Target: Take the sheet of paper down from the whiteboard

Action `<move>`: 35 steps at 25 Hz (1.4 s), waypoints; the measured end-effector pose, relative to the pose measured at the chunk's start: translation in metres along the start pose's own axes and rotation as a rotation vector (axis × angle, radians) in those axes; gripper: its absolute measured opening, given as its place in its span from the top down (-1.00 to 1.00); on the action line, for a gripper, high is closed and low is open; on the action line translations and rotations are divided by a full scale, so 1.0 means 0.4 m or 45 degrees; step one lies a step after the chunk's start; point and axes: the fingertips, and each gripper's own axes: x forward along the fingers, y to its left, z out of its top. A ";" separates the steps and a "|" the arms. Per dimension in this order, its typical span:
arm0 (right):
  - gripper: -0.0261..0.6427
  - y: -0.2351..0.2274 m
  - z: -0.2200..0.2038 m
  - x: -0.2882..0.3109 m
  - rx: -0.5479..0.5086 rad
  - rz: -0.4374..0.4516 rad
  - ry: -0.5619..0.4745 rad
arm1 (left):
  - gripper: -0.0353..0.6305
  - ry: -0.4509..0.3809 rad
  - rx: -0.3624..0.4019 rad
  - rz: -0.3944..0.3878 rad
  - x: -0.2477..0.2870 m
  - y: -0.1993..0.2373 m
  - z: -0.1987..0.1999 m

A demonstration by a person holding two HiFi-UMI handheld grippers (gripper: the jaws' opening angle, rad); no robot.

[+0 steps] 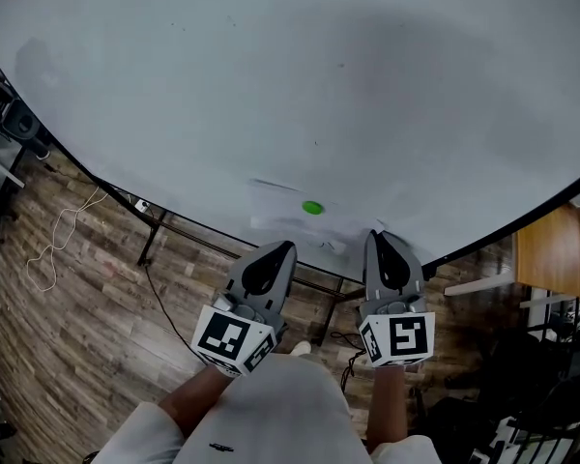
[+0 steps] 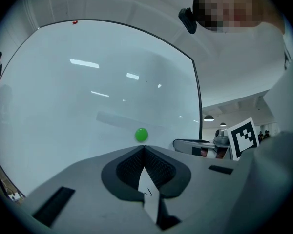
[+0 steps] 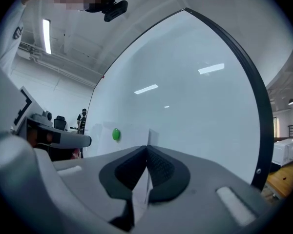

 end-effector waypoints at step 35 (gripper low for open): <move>0.89 0.002 0.005 0.002 0.037 0.052 -0.001 | 0.47 -0.002 0.106 0.214 0.145 0.006 0.053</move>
